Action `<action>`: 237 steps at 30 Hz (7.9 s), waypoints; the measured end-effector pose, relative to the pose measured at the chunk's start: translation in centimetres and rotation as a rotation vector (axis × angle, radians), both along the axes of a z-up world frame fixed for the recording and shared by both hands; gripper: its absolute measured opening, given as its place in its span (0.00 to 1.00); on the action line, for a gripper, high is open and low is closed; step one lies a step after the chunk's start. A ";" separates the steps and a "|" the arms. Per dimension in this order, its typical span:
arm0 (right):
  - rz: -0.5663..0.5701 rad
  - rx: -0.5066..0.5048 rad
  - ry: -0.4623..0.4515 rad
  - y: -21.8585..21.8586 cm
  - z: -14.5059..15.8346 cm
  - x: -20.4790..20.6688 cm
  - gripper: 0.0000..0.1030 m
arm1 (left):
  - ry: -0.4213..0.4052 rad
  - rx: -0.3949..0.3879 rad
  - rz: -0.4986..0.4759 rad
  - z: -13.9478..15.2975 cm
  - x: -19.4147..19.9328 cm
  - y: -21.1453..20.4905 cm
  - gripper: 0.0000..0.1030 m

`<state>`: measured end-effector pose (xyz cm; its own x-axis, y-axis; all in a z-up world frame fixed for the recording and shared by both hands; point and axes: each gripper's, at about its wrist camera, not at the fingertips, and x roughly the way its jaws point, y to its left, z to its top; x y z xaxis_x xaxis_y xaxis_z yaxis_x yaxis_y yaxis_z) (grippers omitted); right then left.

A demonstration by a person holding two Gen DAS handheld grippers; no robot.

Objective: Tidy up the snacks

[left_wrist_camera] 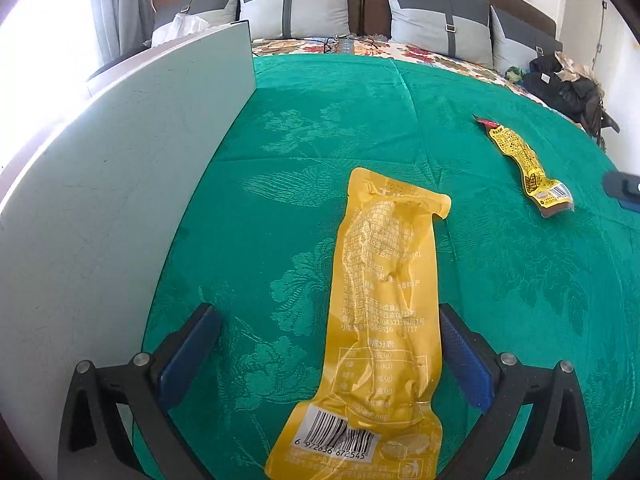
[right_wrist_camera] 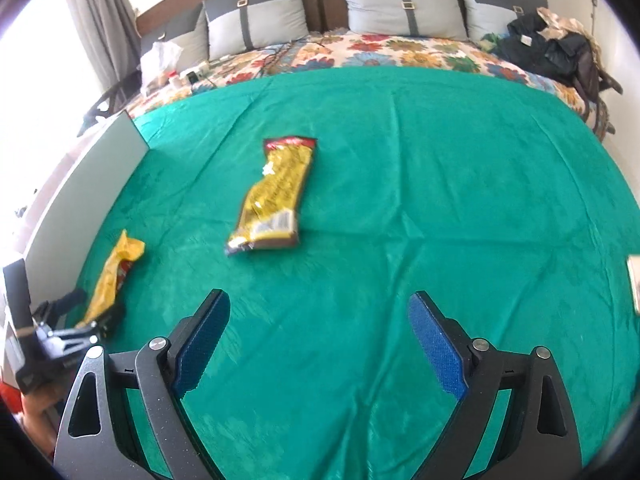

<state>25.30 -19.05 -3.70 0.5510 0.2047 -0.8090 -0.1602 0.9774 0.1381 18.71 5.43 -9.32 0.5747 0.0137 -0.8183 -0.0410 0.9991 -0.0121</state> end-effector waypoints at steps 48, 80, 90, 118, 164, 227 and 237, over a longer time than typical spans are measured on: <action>0.002 -0.142 -0.060 -3.1 -5.6 -9.2 0.89 | 0.114 -0.209 -0.171 2.5 -1.0 -2.5 0.54; 0.002 -0.141 -0.060 -3.1 -5.8 -9.5 0.89 | 0.097 -0.174 -0.172 5.6 4.3 -10.9 0.73; 0.002 -0.141 -0.061 -3.1 -5.8 -9.5 0.90 | 0.057 -0.004 -0.238 2.7 2.7 -12.5 0.31; -0.005 -0.089 -0.072 -3.5 -6.1 -9.9 0.89 | 0.003 0.002 -0.144 -0.1 -2.9 -5.7 1.00; -0.015 -0.128 0.417 -2.3 -5.2 -0.8 0.78 | 0.285 0.026 -0.276 0.8 0.8 -6.9 0.91; 0.538 -0.056 -0.118 33.0 11.9 -10.4 0.83 | -0.231 0.253 0.445 19.5 -16.5 23.3 1.00; 0.567 -0.070 -0.093 35.1 11.3 -11.8 0.83 | -0.197 0.213 0.456 18.7 -17.4 24.8 1.00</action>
